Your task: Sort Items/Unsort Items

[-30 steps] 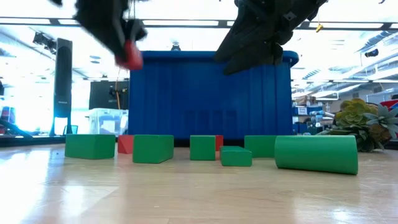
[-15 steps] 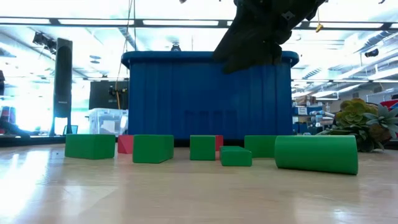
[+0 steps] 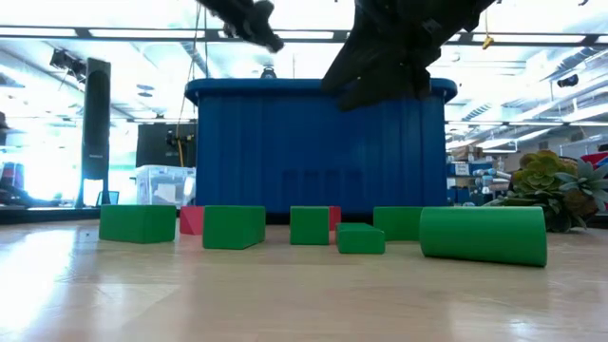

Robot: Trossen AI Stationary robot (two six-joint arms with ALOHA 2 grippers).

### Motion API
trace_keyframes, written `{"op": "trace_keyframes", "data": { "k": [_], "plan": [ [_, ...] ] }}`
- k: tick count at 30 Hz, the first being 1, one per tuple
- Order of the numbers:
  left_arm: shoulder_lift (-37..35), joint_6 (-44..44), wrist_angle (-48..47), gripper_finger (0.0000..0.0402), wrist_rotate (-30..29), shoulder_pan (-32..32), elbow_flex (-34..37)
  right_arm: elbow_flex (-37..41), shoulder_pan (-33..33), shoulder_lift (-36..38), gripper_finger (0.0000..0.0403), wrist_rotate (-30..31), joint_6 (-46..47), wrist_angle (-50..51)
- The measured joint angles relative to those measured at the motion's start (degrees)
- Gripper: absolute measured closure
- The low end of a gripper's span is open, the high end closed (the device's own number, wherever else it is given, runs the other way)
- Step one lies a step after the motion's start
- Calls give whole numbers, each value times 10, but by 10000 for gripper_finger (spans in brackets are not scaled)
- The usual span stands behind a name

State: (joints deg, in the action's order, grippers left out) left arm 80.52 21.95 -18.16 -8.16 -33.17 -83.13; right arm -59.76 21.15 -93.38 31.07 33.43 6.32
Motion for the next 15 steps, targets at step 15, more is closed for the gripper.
{"op": "trace_keyframes", "data": {
  "k": [15],
  "plan": [
    [129,-12,72,249,23,-149,1,0,1,0,183,11,29,-3]
  ]
}}
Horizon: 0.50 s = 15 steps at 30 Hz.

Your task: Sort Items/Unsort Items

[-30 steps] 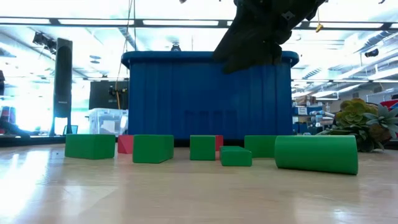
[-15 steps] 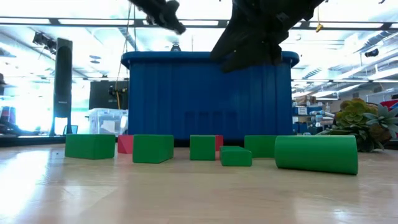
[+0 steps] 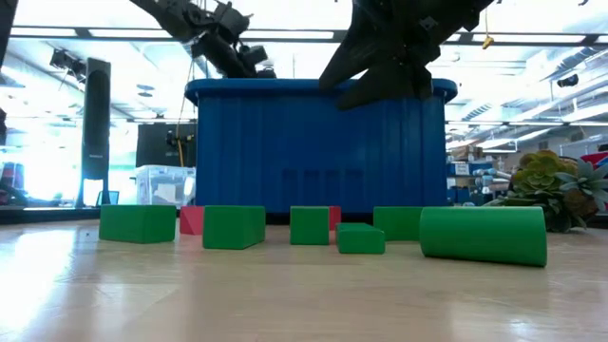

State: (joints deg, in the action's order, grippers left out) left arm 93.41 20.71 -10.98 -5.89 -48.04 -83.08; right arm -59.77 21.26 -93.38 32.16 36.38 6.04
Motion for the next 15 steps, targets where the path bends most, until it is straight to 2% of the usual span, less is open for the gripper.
{"op": "trace_keyframes", "data": {
  "k": [7,10,15],
  "plan": [
    [8,-21,0,136,-9,-6,0,0,0,0,183,0,-1,2],
    [-13,-32,-3,120,-12,1,0,0,0,0,183,-2,-4,2],
    [-81,-32,-18,123,-12,41,0,0,0,0,183,-3,-4,2]
  ]
}}
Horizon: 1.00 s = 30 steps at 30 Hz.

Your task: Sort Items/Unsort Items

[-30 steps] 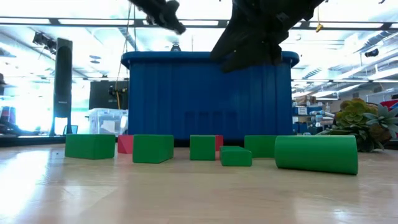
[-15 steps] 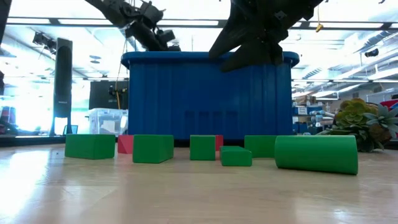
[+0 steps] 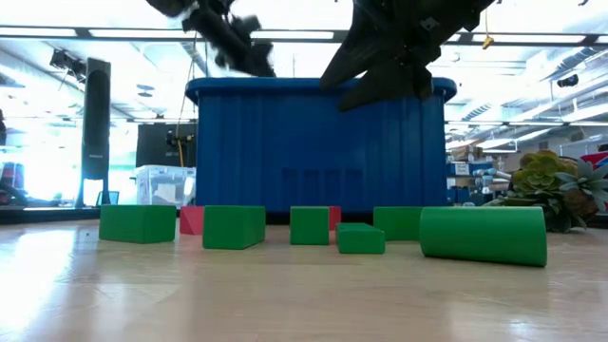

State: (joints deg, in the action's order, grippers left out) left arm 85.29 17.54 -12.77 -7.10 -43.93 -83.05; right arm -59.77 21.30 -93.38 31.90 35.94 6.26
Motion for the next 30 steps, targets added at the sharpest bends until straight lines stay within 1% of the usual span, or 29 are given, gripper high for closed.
{"op": "trace_keyframes", "data": {
  "k": [4,7,11,13,18,24,27,30],
  "plan": [
    [-59,3,-52,132,0,55,0,0,0,0,183,0,-1,3],
    [-93,29,-120,138,-2,103,-1,0,0,0,183,0,-4,6],
    [-118,36,-221,143,-38,182,-1,0,0,0,183,0,-6,14],
    [-128,27,-256,144,-42,220,0,0,0,0,183,0,-6,14],
    [-157,-30,-282,145,-51,309,44,0,0,0,183,0,-24,13],
    [-183,-111,-316,145,-132,417,114,0,2,-1,183,0,-44,13],
    [-184,-161,-322,145,-152,470,140,0,2,-2,183,-1,-59,13],
    [-185,-200,-322,145,-157,521,163,0,2,-2,183,-1,-62,13]
  ]
}}
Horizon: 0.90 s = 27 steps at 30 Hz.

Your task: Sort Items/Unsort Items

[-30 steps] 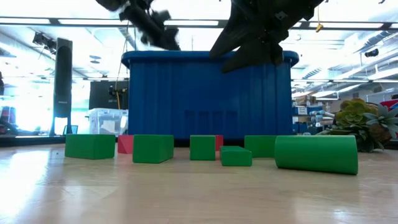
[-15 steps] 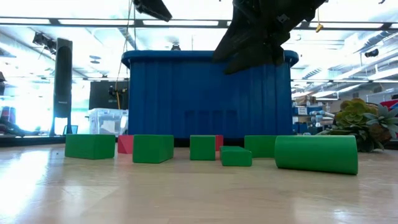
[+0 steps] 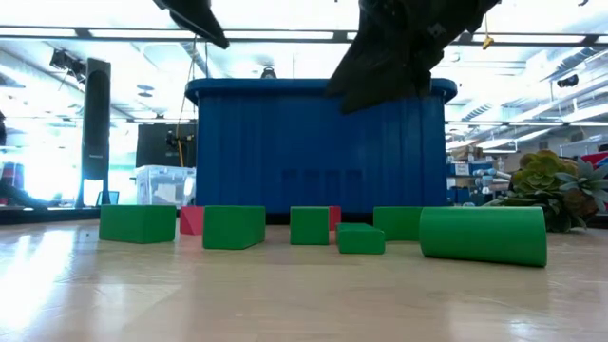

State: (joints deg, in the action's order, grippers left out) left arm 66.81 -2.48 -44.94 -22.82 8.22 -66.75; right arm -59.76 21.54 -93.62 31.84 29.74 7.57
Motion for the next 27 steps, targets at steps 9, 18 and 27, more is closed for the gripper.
{"op": "trace_keyframes", "data": {
  "k": [9,18,27],
  "plan": [
    [3,-95,20,145,61,87,60,0,0,0,183,0,-14,-1],
    [31,-63,157,145,155,89,176,0,1,0,183,0,-8,-2],
    [146,95,203,145,152,58,193,0,1,0,183,0,7,-2]
  ]
}}
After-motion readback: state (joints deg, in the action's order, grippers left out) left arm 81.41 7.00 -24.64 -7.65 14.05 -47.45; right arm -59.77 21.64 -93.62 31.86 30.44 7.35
